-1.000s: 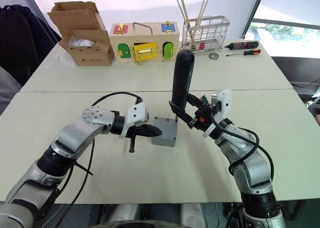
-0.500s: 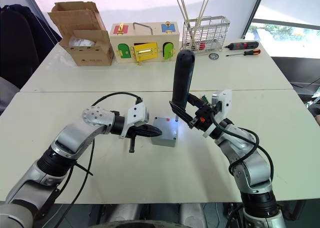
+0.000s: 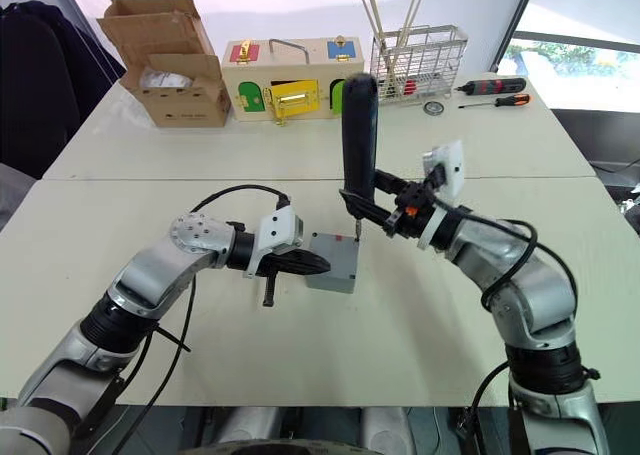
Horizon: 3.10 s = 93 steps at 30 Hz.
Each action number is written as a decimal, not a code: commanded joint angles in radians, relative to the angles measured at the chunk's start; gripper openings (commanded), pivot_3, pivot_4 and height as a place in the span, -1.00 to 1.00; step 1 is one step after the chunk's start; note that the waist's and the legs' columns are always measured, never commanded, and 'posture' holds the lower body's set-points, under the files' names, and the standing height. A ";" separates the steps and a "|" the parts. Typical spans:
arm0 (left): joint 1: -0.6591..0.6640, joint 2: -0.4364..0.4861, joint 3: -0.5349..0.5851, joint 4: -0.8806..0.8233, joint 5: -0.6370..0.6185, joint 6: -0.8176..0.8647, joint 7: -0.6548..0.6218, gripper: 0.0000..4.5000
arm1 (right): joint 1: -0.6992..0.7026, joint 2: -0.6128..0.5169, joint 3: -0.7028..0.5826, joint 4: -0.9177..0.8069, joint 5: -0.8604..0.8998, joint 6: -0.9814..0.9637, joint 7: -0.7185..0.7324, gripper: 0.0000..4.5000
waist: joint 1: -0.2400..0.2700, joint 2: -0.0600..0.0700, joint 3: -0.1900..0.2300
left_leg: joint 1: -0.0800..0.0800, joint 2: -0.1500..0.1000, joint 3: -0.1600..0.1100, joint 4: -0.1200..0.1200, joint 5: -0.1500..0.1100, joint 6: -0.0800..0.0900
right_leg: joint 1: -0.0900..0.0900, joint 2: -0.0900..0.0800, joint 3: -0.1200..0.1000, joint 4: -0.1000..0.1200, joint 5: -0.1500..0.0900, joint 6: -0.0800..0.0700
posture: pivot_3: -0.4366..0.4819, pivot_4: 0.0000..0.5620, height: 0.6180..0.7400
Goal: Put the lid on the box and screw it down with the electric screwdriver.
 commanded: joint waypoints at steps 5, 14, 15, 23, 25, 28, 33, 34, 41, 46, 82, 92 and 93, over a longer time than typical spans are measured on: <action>0.005 -0.055 0.103 -0.023 -0.048 0.065 0.102 -1.00 | -0.174 0.000 -0.152 0.016 0.188 0.084 -0.086 -0.15 | 0.003 0.000 0.009 | -0.006 -0.001 0.000 0.003 0.001 -0.001 | -0.007 -0.001 0.001 0.006 0.000 0.000 | -0.05 -0.47 0.84; -0.095 -0.124 0.223 -0.013 -0.122 0.097 0.182 -1.00 | -0.311 -0.085 -0.160 0.173 0.098 0.201 -0.217 -0.15 | 0.005 0.002 0.019 | -0.010 -0.002 0.001 0.004 0.002 -0.003 | -0.011 -0.001 0.001 0.007 0.000 0.000 | -0.05 -0.47 0.84; -0.108 -0.129 0.226 -0.020 -0.134 0.105 0.179 -1.00 | -0.322 -0.115 -0.166 0.196 0.089 0.217 -0.211 -0.15 | 0.005 0.002 0.019 | -0.012 -0.002 0.001 0.005 0.004 -0.006 | -0.013 -0.001 0.000 0.007 0.001 0.000 | -0.05 -0.47 0.84; -0.130 -0.051 0.113 -0.156 -0.196 0.111 0.011 -1.00 | -0.292 -0.559 0.002 0.462 -0.130 0.355 -0.039 -0.15 | 0.008 0.006 0.021 | -0.024 -0.002 0.004 0.004 0.006 -0.009 | -0.027 -0.003 0.000 0.008 0.001 0.000 | -0.05 -0.47 0.84; -0.125 -0.034 0.074 -0.173 -0.164 0.084 0.000 -1.00 | -0.297 -0.641 0.066 0.553 -0.154 0.401 0.040 -0.15 | 0.007 0.006 0.022 | -0.025 -0.003 0.003 0.006 0.006 -0.009 | -0.025 -0.003 -0.002 0.006 0.001 0.000 | -0.05 -0.47 0.84; -0.111 -0.009 0.021 -0.197 -0.128 0.058 -0.011 -1.00 | -0.291 -0.731 0.171 0.602 -0.188 0.443 0.199 -0.15 | -0.009 0.010 0.024 | -0.023 -0.003 0.007 0.006 0.006 -0.008 | -0.025 -0.003 0.002 0.007 0.001 0.000 | -0.05 -0.47 0.84; -0.086 0.002 -0.018 -0.225 -0.102 0.038 -0.002 -1.00 | -0.307 -0.770 0.270 0.667 -0.221 0.524 0.358 -0.15 | -0.037 0.014 0.026 | -0.021 0.000 0.008 0.005 0.003 -0.003 | -0.026 0.000 0.003 0.010 0.001 0.000 | -0.05 -0.47 0.84; -0.077 0.001 -0.020 -0.234 -0.096 0.037 0.009 -1.00 | -0.331 -0.760 0.287 0.703 -0.218 0.560 0.389 -0.15 | -0.036 0.015 0.026 | -0.021 0.000 0.008 0.005 0.003 -0.003 | -0.026 0.000 0.003 0.010 0.001 0.000 | -0.05 -0.47 0.84; -0.026 0.012 -0.002 -0.323 -0.089 0.078 0.071 -1.00 | -0.503 -0.644 0.414 0.959 -0.312 0.654 0.446 -0.15 | -0.014 0.016 0.027 | -0.022 -0.001 0.008 0.006 0.006 -0.008 | -0.027 -0.001 0.004 0.010 0.001 0.000 | -0.05 -0.47 0.84; -0.015 0.016 0.018 -0.359 -0.109 0.117 0.107 -1.00 | -0.570 -0.573 0.465 1.110 -0.406 0.593 0.470 -0.15 | 0.000 0.016 0.027 | -0.023 -0.002 0.007 0.007 0.006 -0.009 | -0.027 -0.002 0.004 0.009 0.001 0.000 | -0.05 -0.47 0.84; 0.033 0.183 0.126 -0.033 -0.049 0.077 0.068 -1.00 | 0.058 -0.391 0.181 -0.022 -0.209 0.268 0.507 0.99 | -0.003 0.012 0.026 | -0.023 -0.002 0.003 0.018 0.006 -0.009 | -0.026 -0.002 0.000 0.022 0.001 0.000 | -0.05 -0.47 0.84; 0.017 0.130 0.047 -0.008 -0.008 0.042 0.037 -1.00 | 0.052 -0.263 0.269 -0.043 -0.225 0.271 0.366 0.99 | 0.005 0.011 0.026 | -0.023 -0.002 0.003 0.019 0.005 -0.008 | -0.025 -0.002 0.000 0.022 0.001 0.000 | -0.05 -0.47 0.84; 0.008 0.113 0.036 0.000 -0.004 0.034 0.033 -1.00 | 0.049 -0.259 0.276 -0.050 -0.217 0.281 0.361 0.99 | 0.006 0.011 0.026 | -0.023 -0.002 0.003 0.020 0.005 -0.008 | -0.025 -0.002 0.000 0.022 0.001 0.000 | -0.05 -0.47 0.84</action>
